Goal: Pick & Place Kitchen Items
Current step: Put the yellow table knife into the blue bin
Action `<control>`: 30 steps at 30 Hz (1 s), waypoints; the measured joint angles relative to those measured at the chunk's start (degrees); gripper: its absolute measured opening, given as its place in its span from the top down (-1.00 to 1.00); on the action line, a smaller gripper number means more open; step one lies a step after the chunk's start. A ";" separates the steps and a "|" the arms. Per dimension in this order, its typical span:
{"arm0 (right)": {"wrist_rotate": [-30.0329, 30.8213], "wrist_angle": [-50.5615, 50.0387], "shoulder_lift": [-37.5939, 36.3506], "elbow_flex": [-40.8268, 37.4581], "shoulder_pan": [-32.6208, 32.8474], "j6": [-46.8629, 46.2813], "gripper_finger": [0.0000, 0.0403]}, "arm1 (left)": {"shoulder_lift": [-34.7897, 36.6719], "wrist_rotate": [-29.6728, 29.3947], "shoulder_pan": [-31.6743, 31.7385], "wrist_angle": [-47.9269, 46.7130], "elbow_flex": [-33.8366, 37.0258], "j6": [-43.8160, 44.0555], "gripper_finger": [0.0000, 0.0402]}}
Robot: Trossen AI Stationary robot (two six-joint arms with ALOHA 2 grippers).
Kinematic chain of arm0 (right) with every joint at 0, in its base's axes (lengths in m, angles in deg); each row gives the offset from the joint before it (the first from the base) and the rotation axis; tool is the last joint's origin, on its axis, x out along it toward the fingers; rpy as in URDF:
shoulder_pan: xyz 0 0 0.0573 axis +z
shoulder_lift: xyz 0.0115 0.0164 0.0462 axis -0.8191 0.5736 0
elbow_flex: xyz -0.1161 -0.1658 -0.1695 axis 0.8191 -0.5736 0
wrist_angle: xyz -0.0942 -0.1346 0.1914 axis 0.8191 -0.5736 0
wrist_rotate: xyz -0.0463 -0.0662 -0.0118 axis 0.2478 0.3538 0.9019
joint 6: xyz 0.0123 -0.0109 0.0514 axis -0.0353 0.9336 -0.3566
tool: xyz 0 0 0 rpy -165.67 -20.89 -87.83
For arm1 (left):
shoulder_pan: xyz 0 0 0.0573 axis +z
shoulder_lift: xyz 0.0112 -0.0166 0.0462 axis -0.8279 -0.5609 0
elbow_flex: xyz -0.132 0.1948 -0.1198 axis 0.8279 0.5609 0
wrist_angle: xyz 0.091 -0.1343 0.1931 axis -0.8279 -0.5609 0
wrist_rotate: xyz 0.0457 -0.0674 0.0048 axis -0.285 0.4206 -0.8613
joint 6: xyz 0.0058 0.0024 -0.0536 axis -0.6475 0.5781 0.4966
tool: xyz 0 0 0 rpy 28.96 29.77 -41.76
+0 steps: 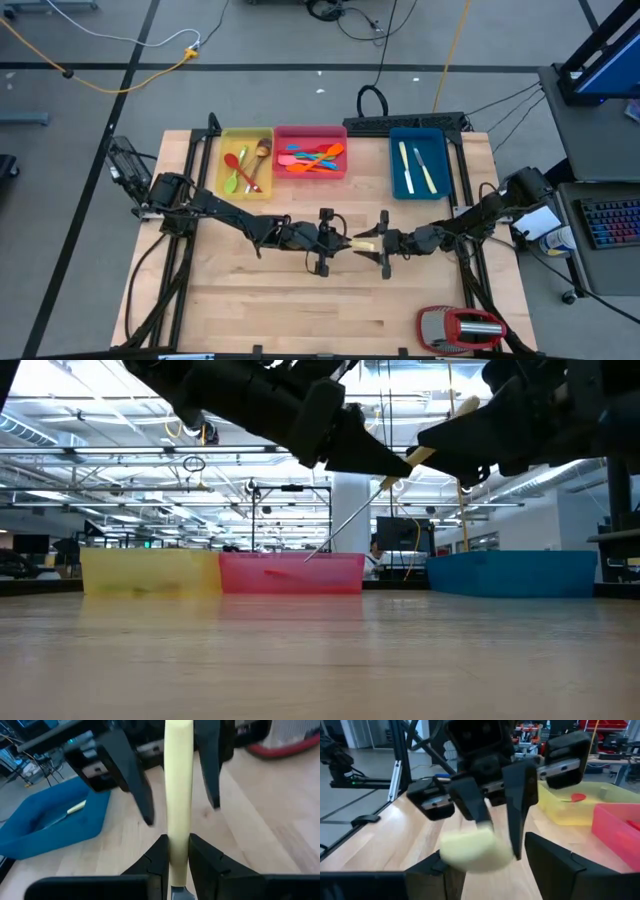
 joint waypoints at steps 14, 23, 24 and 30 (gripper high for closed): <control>0.45 0.31 0.00 0.02 -0.17 2.53 0.63 | 0.00 -0.06 0.04 2.53 0.00 1.04 0.70; -0.06 0.32 0.00 0.02 -0.68 1.64 0.65 | 0.00 -0.07 0.04 2.11 0.00 5.55 0.70; -0.02 0.32 0.02 0.00 -0.59 1.60 0.65 | 0.00 0.03 0.08 1.95 -0.02 6.00 0.70; 0.46 0.08 0.02 0.02 0.06 1.48 0.68 | 0.00 0.32 0.04 1.66 -0.10 7.28 0.62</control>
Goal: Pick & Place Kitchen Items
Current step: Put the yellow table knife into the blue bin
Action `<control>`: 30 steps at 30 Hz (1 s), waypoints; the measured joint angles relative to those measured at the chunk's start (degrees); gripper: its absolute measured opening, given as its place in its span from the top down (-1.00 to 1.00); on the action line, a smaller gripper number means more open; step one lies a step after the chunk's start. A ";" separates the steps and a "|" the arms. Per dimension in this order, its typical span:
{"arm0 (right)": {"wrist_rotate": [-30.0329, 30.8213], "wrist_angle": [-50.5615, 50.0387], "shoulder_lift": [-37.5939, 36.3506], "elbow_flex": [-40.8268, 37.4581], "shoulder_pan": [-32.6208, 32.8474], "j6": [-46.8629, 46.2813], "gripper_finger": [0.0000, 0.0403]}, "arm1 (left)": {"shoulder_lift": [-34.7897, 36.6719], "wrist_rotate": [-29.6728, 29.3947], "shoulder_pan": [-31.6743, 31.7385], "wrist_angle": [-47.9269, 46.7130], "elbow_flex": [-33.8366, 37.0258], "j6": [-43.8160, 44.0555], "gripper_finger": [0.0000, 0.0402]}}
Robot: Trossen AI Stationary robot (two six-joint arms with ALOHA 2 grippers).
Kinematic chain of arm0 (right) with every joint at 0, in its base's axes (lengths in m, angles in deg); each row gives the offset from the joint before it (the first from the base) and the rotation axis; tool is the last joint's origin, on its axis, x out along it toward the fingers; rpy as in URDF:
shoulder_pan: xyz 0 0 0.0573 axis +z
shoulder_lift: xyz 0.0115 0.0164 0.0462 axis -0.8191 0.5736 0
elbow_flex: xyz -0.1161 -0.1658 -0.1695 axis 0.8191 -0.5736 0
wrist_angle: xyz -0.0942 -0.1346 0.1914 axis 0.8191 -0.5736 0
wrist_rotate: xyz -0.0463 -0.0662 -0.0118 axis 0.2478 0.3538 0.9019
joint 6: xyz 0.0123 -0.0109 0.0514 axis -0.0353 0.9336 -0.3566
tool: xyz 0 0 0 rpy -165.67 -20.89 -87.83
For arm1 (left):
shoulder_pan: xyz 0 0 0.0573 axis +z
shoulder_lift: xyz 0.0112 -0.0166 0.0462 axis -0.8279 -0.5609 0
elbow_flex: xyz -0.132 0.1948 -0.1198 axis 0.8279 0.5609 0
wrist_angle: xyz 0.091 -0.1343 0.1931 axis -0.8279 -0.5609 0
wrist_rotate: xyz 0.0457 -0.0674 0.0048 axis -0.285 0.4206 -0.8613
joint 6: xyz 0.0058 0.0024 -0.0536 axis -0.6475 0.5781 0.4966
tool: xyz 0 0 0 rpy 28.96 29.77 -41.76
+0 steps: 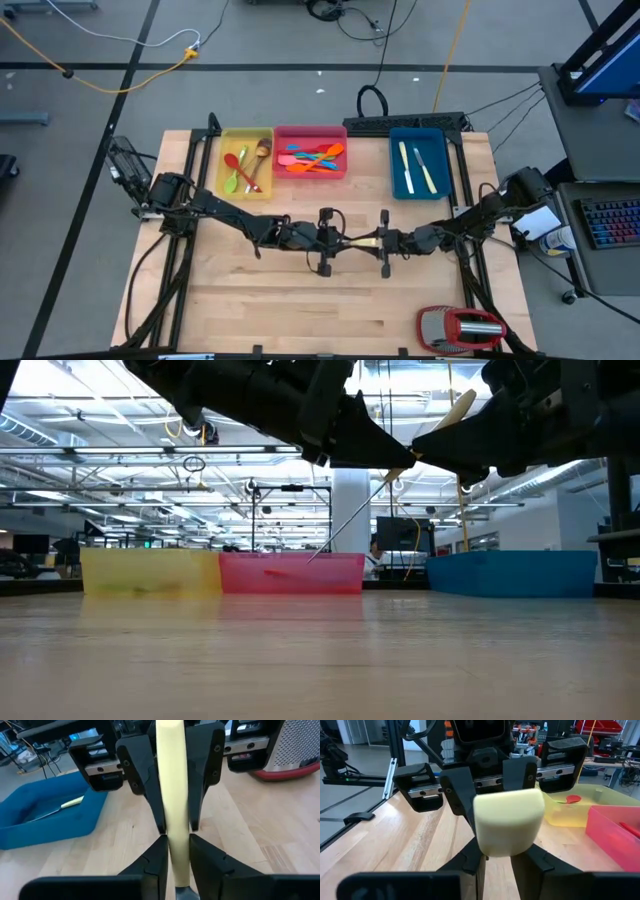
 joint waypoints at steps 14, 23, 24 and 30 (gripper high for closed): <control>6.63 -0.17 -0.02 0.00 2.63 0.13 0.69 | -0.04 -2.96 0.04 -6.97 0.09 7.61 0.30; 13.49 -4.51 -0.06 0.04 3.90 -0.24 0.69 | -0.09 -7.06 -0.09 -7.35 0.11 15.48 0.30; 14.72 -5.23 -0.04 0.04 3.90 -0.56 0.69 | -0.09 -7.79 -0.25 -6.96 0.11 15.51 0.30; 15.94 -7.35 -0.04 0.02 4.21 -3.28 0.65 | -0.09 -18.93 -0.84 -7.02 0.11 16.10 0.30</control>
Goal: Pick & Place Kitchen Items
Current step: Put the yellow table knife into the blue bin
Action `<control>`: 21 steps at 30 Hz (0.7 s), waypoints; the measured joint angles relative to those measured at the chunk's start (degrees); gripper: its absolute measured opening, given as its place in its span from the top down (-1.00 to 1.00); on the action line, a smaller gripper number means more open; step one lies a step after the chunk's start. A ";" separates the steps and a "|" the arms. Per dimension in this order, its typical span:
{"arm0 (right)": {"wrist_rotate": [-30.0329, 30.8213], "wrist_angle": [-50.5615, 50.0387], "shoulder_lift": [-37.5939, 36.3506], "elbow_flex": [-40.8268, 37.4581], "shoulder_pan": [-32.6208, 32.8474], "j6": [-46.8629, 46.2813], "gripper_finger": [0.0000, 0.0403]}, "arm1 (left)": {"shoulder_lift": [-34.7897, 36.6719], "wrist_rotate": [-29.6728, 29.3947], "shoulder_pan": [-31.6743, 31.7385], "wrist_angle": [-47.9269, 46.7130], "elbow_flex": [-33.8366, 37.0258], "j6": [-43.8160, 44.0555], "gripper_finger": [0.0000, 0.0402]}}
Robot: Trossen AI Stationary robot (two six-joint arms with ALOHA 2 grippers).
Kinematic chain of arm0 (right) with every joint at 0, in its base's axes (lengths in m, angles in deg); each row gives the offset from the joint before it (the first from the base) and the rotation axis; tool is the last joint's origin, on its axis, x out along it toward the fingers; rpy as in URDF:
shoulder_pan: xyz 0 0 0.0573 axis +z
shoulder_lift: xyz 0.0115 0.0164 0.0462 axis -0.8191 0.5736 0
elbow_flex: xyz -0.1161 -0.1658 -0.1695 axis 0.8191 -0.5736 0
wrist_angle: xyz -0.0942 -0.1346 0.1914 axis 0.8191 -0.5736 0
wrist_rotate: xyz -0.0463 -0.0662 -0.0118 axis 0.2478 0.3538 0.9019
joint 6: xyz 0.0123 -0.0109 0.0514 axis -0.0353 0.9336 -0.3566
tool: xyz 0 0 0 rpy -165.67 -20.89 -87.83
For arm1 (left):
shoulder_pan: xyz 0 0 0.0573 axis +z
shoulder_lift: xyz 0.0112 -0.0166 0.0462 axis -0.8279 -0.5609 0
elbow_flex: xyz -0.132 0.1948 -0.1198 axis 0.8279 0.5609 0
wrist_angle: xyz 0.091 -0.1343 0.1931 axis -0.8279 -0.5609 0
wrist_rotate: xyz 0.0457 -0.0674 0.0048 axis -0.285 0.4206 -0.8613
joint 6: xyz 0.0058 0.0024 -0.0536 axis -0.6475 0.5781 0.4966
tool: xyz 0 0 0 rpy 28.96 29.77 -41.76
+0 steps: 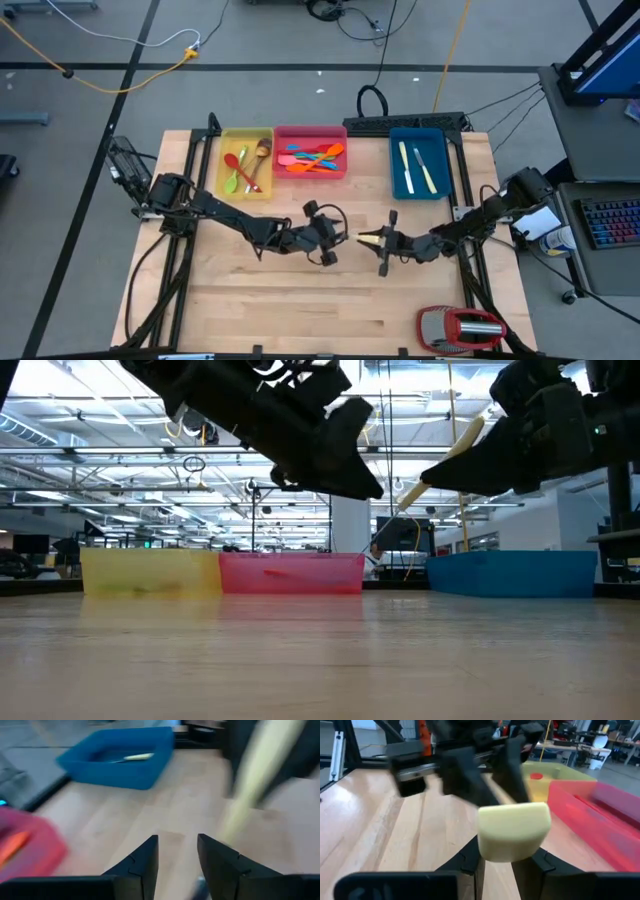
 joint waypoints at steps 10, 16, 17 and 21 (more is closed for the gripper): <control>31.04 3.60 0.00 0.00 4.52 10.11 0.68 | 0.00 -2.18 1.08 -1.28 0.00 6.74 0.30; 51.08 16.20 -0.03 -0.24 5.13 27.31 0.67 | 0.00 -2.09 1.10 -1.96 0.00 8.79 0.30; 50.76 18.47 -0.13 -0.56 4.43 30.80 0.67 | 0.00 -2.09 1.10 -1.98 0.00 8.79 0.30; 51.08 24.21 -1.43 -1.00 0.47 39.92 0.67 | 0.00 -2.06 1.10 -1.98 0.00 8.75 0.30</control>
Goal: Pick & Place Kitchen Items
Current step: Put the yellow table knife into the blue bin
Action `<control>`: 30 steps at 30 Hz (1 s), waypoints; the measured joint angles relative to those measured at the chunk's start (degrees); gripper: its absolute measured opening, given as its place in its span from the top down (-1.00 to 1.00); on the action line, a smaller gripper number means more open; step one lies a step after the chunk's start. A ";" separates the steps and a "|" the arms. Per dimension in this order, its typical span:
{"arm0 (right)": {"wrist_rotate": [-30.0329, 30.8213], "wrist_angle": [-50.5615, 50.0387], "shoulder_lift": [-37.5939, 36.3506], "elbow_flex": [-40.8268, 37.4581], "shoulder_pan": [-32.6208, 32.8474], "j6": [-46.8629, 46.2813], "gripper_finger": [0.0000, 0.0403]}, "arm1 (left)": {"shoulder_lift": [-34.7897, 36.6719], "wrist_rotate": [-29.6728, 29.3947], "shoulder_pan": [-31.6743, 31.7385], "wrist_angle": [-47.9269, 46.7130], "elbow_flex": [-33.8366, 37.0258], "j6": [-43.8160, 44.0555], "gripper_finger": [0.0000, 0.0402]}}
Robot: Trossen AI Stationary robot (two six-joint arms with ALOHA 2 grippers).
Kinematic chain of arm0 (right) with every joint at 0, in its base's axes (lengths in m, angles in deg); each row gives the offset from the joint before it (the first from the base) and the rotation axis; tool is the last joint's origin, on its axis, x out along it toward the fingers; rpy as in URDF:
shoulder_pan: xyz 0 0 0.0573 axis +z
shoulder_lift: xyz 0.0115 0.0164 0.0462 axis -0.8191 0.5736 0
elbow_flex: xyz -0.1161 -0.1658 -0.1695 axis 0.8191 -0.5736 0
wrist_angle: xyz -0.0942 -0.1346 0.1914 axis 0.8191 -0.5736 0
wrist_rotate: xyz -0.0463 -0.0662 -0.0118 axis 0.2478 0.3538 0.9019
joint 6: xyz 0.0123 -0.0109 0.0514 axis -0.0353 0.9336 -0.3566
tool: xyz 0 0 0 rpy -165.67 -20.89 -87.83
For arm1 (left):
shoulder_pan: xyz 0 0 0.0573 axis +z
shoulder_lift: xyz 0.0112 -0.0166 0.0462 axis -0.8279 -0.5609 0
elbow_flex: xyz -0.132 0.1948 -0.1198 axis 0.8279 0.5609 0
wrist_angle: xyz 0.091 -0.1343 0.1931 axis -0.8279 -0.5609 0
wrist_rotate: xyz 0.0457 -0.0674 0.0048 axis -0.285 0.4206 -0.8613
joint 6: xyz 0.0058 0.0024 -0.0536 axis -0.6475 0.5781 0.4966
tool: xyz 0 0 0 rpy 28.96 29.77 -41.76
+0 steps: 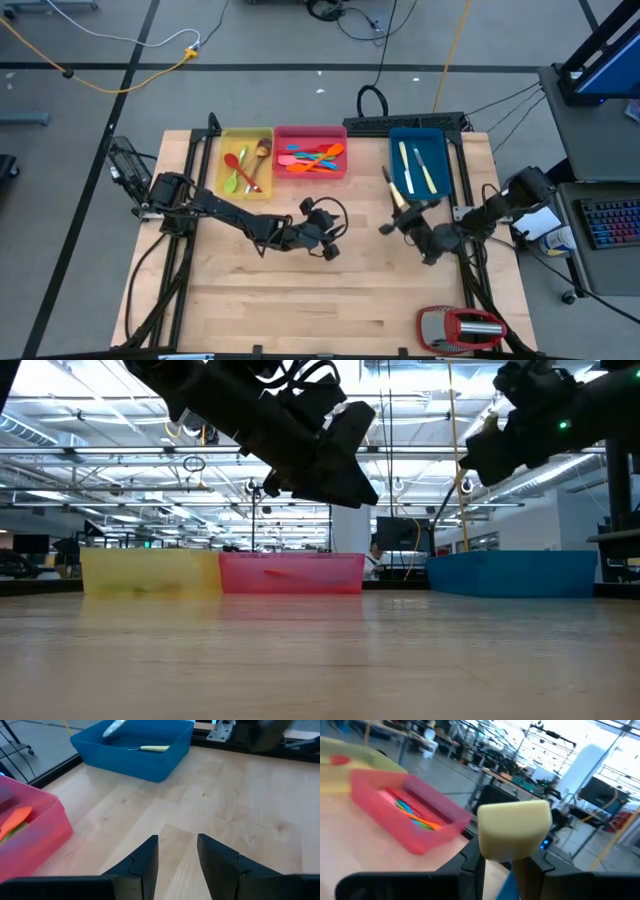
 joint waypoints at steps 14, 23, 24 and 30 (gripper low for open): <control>-0.02 1.55 -6.92 -8.99 -18.77 -4.01 0.66 | 0.00 0.16 0.07 -2.39 0.00 0.83 0.30; -11.90 0.22 -6.92 -15.57 -28.91 -18.18 0.67 | 0.00 0.16 0.57 -2.47 0.00 0.86 0.30; -13.43 -0.85 -6.89 -15.85 -30.23 -20.00 0.67 | 0.00 0.16 0.73 -2.45 0.00 0.85 0.30; -24.49 -13.79 -6.89 -16.05 -38.33 -34.50 0.66 | 0.00 0.16 1.70 -2.47 0.00 0.87 0.30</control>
